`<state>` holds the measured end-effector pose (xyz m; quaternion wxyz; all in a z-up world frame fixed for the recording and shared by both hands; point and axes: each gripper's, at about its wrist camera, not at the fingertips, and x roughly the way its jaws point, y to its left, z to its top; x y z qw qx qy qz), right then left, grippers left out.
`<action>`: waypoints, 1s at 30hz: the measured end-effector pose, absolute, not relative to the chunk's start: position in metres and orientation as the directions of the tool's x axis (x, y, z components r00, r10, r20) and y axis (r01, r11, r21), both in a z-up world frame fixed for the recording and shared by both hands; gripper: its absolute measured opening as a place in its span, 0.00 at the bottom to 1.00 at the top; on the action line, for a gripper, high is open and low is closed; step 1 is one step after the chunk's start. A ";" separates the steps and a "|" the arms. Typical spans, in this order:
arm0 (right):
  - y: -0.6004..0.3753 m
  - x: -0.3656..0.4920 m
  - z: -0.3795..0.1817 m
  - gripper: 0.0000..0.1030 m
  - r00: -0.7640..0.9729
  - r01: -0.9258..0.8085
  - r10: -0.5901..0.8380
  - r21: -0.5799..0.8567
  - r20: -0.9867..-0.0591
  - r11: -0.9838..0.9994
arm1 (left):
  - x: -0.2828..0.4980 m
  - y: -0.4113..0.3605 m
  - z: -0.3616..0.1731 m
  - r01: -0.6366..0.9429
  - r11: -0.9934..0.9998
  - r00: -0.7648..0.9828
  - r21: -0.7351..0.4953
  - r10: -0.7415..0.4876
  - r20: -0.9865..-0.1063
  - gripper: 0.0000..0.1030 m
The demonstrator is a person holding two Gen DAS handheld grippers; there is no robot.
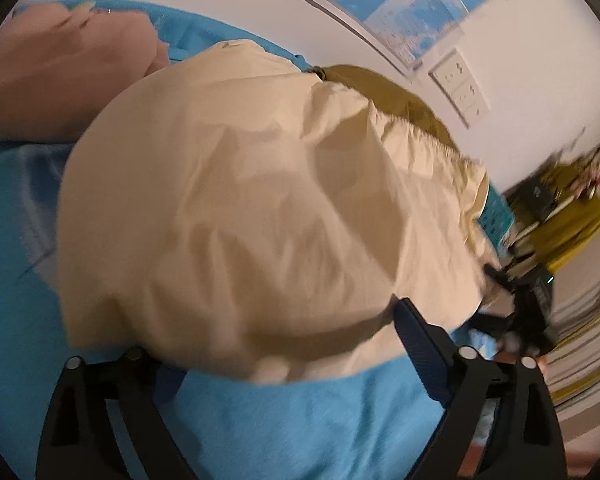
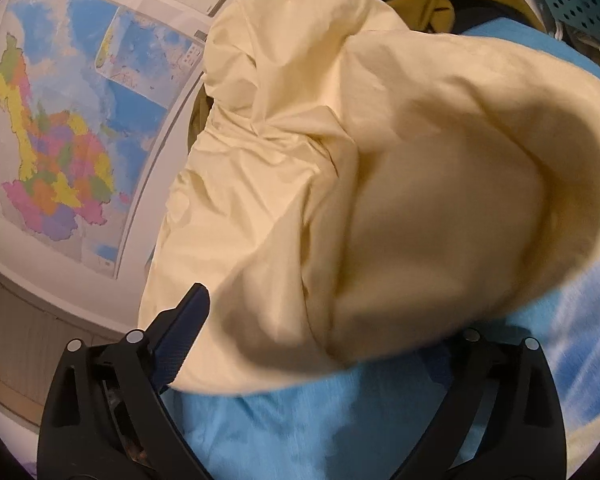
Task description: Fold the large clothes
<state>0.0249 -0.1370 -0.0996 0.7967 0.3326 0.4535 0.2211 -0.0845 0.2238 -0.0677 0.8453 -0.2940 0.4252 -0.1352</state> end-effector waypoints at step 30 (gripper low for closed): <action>-0.091 0.018 0.018 0.15 0.523 -0.487 0.788 0.645 -0.325 0.589 | -0.078 0.239 0.020 0.063 0.784 0.707 -0.618 -0.472 -0.527 0.20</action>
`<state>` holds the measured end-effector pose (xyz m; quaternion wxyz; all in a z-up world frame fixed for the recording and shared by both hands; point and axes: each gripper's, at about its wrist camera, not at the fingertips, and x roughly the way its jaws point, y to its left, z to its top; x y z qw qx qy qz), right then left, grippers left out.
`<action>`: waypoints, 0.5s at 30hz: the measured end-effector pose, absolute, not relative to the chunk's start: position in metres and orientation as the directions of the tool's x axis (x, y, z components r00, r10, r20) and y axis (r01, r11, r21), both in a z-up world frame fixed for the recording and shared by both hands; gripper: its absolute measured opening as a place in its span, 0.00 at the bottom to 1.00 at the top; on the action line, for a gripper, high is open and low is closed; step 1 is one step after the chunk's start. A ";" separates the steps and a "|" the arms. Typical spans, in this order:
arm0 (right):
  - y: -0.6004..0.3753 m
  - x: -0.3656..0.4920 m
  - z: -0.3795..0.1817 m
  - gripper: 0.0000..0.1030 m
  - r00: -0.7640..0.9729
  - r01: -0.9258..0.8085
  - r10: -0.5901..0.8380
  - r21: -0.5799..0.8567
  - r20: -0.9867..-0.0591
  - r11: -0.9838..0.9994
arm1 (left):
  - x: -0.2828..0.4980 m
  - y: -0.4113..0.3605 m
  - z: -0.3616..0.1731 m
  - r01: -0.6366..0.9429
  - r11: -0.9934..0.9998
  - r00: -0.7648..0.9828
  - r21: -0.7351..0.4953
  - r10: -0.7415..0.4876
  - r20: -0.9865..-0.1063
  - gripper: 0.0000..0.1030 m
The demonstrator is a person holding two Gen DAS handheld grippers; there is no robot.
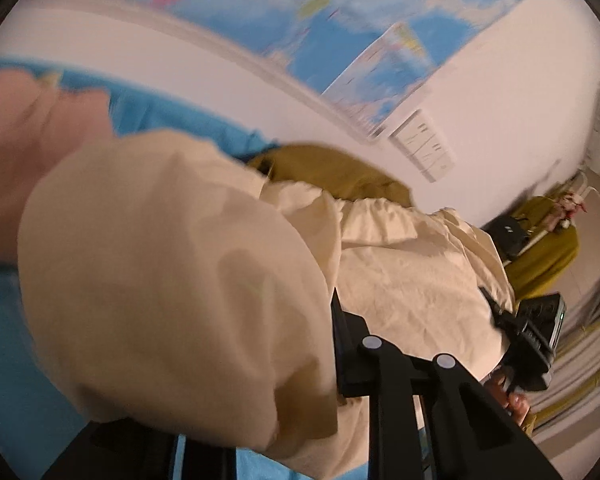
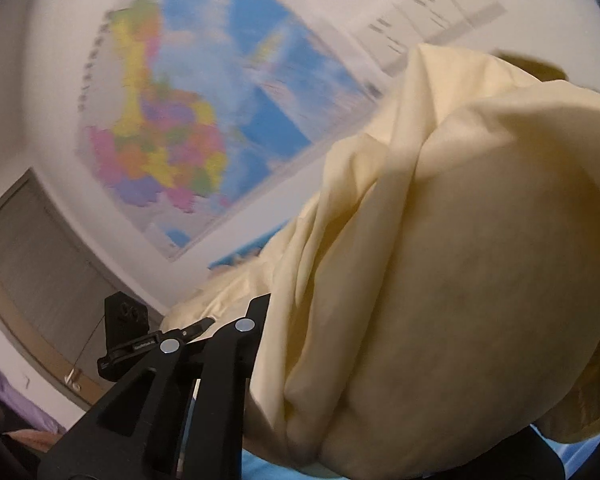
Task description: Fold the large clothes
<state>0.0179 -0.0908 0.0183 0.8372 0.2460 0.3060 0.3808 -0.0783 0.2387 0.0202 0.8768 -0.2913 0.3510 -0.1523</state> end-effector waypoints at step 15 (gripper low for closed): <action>0.135 0.106 0.123 0.15 0.312 -0.738 0.945 0.601 -0.100 0.307 | -0.075 0.426 0.166 -0.127 0.919 0.915 -0.373 -0.037 -0.402 0.20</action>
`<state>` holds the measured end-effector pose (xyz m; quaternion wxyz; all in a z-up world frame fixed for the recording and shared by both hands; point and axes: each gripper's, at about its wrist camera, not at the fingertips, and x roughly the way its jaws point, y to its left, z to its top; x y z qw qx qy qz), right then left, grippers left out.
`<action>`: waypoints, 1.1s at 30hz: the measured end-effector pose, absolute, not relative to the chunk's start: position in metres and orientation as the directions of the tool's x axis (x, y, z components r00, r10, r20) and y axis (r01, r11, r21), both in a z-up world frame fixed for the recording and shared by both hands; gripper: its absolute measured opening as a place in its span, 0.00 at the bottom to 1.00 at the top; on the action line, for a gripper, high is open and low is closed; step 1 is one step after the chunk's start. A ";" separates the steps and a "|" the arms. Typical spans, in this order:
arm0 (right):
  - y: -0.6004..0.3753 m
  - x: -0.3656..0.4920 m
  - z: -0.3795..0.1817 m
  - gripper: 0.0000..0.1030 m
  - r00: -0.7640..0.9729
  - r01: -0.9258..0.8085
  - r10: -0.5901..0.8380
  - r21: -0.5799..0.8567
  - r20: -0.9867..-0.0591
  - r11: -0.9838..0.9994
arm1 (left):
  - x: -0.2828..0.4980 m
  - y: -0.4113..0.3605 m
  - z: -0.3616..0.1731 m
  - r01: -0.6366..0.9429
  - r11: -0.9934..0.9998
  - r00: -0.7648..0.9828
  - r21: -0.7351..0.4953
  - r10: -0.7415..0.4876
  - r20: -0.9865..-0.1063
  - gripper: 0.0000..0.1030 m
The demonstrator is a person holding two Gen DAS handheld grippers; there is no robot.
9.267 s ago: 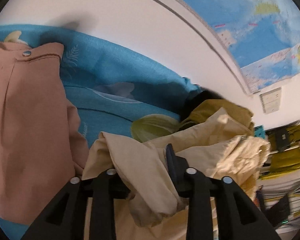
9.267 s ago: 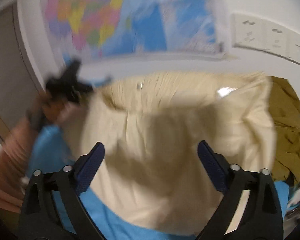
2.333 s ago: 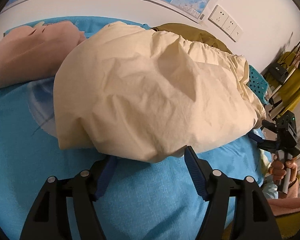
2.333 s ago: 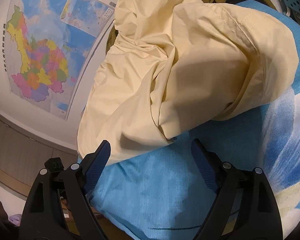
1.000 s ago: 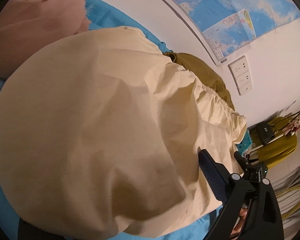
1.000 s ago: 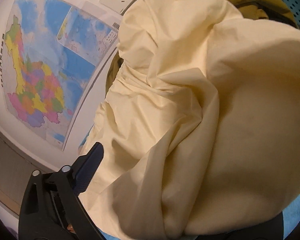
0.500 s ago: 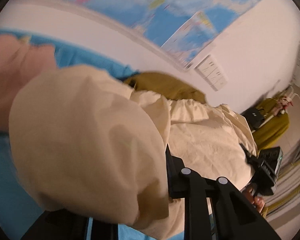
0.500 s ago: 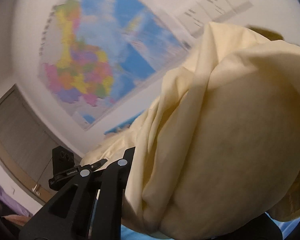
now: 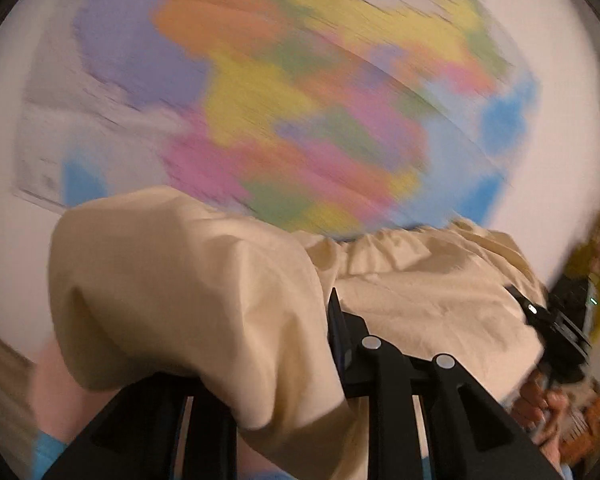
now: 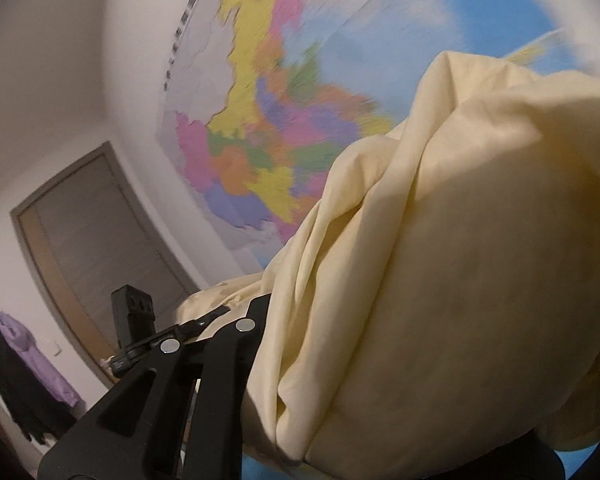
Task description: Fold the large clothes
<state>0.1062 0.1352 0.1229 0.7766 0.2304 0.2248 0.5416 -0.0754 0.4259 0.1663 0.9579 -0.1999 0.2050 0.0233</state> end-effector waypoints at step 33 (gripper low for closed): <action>0.257 0.071 -0.011 0.43 0.073 -0.741 0.845 0.538 -0.530 0.402 | -0.097 0.665 -0.039 -0.596 0.759 0.648 -0.263 0.261 -0.715 0.49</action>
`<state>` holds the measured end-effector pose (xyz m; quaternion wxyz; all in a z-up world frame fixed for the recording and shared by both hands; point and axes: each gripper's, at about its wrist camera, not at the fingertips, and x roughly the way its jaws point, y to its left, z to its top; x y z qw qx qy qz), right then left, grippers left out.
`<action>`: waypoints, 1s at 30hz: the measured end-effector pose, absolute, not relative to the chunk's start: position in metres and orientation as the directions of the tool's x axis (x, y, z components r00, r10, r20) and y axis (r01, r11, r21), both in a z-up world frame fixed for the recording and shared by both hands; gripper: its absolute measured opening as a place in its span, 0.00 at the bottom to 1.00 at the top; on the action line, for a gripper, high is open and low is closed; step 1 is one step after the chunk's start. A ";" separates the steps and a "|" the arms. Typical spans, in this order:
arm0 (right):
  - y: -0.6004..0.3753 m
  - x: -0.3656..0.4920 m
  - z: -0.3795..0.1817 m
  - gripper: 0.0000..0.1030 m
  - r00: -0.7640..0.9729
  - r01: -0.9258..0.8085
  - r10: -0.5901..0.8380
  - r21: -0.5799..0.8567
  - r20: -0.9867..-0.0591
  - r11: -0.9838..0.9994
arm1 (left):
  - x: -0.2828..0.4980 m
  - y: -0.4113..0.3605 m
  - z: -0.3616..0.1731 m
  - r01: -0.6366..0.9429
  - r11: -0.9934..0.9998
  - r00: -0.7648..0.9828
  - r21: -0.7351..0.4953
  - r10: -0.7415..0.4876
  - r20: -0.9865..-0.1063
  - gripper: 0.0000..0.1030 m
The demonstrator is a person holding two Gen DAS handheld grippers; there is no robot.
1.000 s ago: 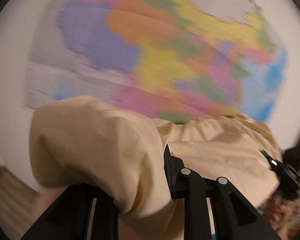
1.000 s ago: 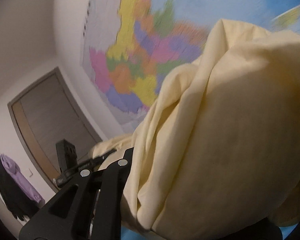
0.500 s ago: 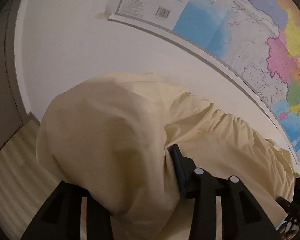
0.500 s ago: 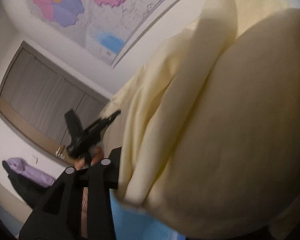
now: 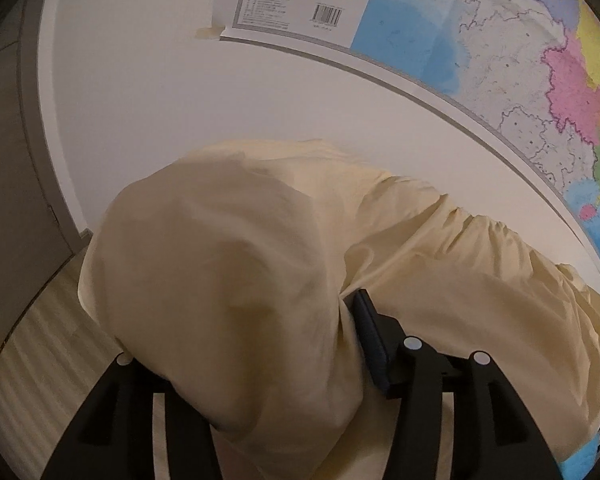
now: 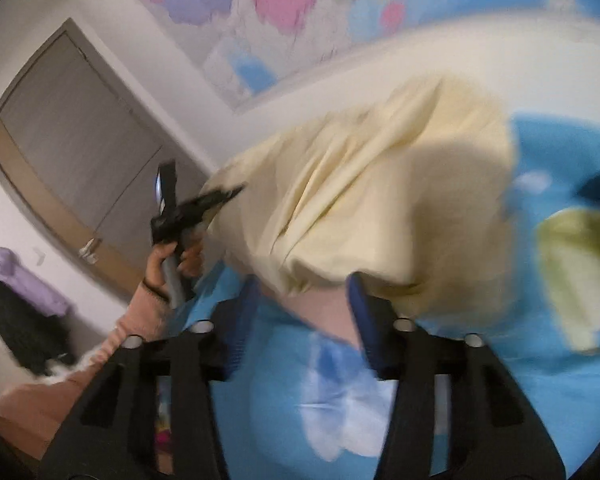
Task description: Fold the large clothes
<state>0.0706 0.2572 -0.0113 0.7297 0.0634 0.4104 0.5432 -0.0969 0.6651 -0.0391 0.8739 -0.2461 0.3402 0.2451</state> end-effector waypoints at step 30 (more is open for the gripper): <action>0.232 0.056 0.019 0.40 0.301 -0.865 0.752 0.165 -0.587 0.475 | -0.118 0.633 -0.007 -0.685 0.709 0.631 -0.171 0.458 -0.626 0.58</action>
